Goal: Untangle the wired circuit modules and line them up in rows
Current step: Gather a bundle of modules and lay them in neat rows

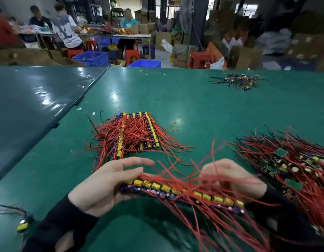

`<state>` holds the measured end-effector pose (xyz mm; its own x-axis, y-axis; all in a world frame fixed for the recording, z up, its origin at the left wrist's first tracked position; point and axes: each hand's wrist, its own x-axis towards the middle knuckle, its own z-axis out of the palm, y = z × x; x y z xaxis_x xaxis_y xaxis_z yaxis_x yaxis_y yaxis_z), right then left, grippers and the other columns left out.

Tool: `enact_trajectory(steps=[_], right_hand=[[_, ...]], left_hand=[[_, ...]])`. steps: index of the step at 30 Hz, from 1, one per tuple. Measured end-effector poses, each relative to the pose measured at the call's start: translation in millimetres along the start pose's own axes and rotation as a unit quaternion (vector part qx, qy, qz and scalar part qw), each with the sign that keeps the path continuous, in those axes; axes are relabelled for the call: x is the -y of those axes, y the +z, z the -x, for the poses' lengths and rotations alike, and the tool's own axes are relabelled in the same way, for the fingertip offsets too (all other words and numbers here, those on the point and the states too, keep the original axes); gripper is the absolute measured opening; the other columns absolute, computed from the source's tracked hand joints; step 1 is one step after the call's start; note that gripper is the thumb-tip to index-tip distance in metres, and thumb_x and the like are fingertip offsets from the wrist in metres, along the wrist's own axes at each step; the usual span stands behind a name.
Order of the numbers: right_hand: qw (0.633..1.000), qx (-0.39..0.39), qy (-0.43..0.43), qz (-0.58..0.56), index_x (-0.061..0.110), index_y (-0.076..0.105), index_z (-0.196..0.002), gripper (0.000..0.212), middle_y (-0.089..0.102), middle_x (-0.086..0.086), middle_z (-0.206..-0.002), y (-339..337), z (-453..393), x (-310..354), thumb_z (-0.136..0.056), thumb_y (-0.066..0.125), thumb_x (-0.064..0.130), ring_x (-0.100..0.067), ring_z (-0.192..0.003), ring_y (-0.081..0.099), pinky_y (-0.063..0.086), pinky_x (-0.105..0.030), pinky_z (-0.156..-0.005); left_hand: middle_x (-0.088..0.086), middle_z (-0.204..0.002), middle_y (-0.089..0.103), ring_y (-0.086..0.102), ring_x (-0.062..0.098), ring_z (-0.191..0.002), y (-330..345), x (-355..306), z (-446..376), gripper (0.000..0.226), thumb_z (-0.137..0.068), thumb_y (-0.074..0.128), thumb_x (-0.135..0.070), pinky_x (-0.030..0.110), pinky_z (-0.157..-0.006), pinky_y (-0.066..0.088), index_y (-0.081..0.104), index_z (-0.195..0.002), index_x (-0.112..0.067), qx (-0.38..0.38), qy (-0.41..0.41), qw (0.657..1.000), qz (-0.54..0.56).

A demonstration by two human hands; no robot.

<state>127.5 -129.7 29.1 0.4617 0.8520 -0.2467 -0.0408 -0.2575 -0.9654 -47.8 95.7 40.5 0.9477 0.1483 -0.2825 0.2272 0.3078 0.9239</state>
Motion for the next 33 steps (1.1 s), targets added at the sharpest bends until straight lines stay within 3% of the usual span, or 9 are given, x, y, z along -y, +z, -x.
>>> enact_trajectory(steps=[5,10,14,17,19,21,26,30,33], right_hand=[[0.945,-0.262,-0.124,-0.153,0.015,0.077,-0.071,0.021,0.074,-0.007,-0.071,-30.4,29.4,14.8,-0.076,0.058,0.008,-0.013,-0.062,0.071,0.054,-0.016,-0.055],[0.864,-0.421,-0.243,-0.131,0.018,0.056,-0.057,0.023,0.053,0.007,-0.044,-47.3,64.1,37.2,-0.071,0.065,0.034,0.0,-0.04,0.047,0.041,-0.011,-0.044],[0.885,-0.386,-0.261,0.025,0.024,0.058,-0.062,0.037,0.058,0.007,-0.053,-29.1,78.6,63.8,-0.079,0.059,0.057,-0.009,-0.048,0.055,0.048,-0.022,-0.056],[0.88,-0.269,-0.334,0.205,0.025,0.071,-0.084,0.01,0.072,0.01,-0.074,25.8,51.9,73.9,-0.085,0.064,0.032,-0.004,-0.067,0.068,0.052,-0.014,-0.066],[0.88,-0.16,-0.315,0.318,0.017,0.069,-0.103,0.02,0.073,0.01,-0.095,62.8,24.6,66.5,-0.084,0.064,0.023,0.0,-0.088,0.066,0.049,-0.014,-0.082],[0.87,-0.122,-0.259,0.401,0.018,0.067,-0.108,0.029,0.07,0.009,-0.105,78.1,2.0,50.7,-0.084,0.068,0.034,0.001,-0.097,0.061,0.046,-0.02,-0.09],[0.868,-0.107,-0.206,0.44,0.029,0.058,-0.105,0.037,0.059,0.014,-0.104,76.9,-16.4,30.6,-0.079,0.064,0.055,-0.005,-0.097,0.055,0.043,-0.031,-0.09],[0.885,-0.105,-0.189,0.412,0.028,0.061,-0.086,0.035,0.062,0.014,-0.077,74.7,-15.4,26.2,-0.073,0.064,0.061,-0.002,-0.072,0.053,0.046,-0.037,-0.079],[0.882,-0.138,-0.184,0.411,0.033,0.062,-0.083,0.045,0.063,0.021,-0.075,72.3,-12.0,22.2,-0.065,0.054,0.074,0.003,-0.073,0.054,0.039,-0.036,-0.087]], left_hand=[[0.025,-0.103,0.069,0.07,0.023,-0.068,-4.2,8.4,-0.3,0.035,-0.078,0.057,-0.013,0.023,-0.048,0.054,0.061,-0.112,-0.006,-0.041,0.033,0.996,0.065],[0.023,-0.096,0.071,0.069,0.023,-0.065,13.2,22.0,-6.8,0.033,-0.074,0.056,-0.012,0.028,-0.049,0.055,0.059,-0.105,0.002,-0.091,0.06,0.987,0.121],[0.024,-0.091,0.071,0.072,0.027,-0.071,25.1,32.5,-11.4,0.024,-0.075,0.055,-0.009,0.032,-0.052,0.057,0.057,-0.096,0.001,-0.124,0.082,0.974,0.169],[0.026,-0.092,0.07,0.071,0.031,-0.083,31.2,37.2,-12.2,0.021,-0.074,0.055,-0.01,0.032,-0.055,0.057,0.058,-0.093,-0.001,-0.131,0.12,0.966,0.188],[0.024,-0.092,0.071,0.071,0.027,-0.08,34.9,38.3,-10.9,0.018,-0.076,0.055,-0.011,0.029,-0.054,0.056,0.059,-0.091,-0.003,-0.133,0.152,0.961,0.188],[0.02,-0.091,0.072,0.069,0.022,-0.071,36.7,39.8,-8.0,0.014,-0.077,0.056,-0.012,0.028,-0.055,0.056,0.065,-0.086,-0.008,-0.137,0.182,0.958,0.177],[0.011,-0.106,0.07,0.066,0.016,-0.091,36.1,44.7,-4.8,0.014,-0.078,0.067,-0.01,0.022,-0.066,0.052,0.069,-0.091,-0.013,-0.118,0.249,0.959,0.064],[0.014,-0.116,0.065,0.061,0.024,-0.113,39.6,48.1,-7.6,0.031,-0.074,0.06,0.002,0.031,-0.094,0.049,0.059,-0.105,0.001,-0.125,0.317,0.94,0.012],[0.009,-0.107,0.067,0.064,0.016,-0.105,38.0,48.8,-8.6,0.033,-0.073,0.072,-0.007,0.024,-0.082,0.053,0.061,-0.104,-0.006,-0.143,0.297,0.943,-0.038]])
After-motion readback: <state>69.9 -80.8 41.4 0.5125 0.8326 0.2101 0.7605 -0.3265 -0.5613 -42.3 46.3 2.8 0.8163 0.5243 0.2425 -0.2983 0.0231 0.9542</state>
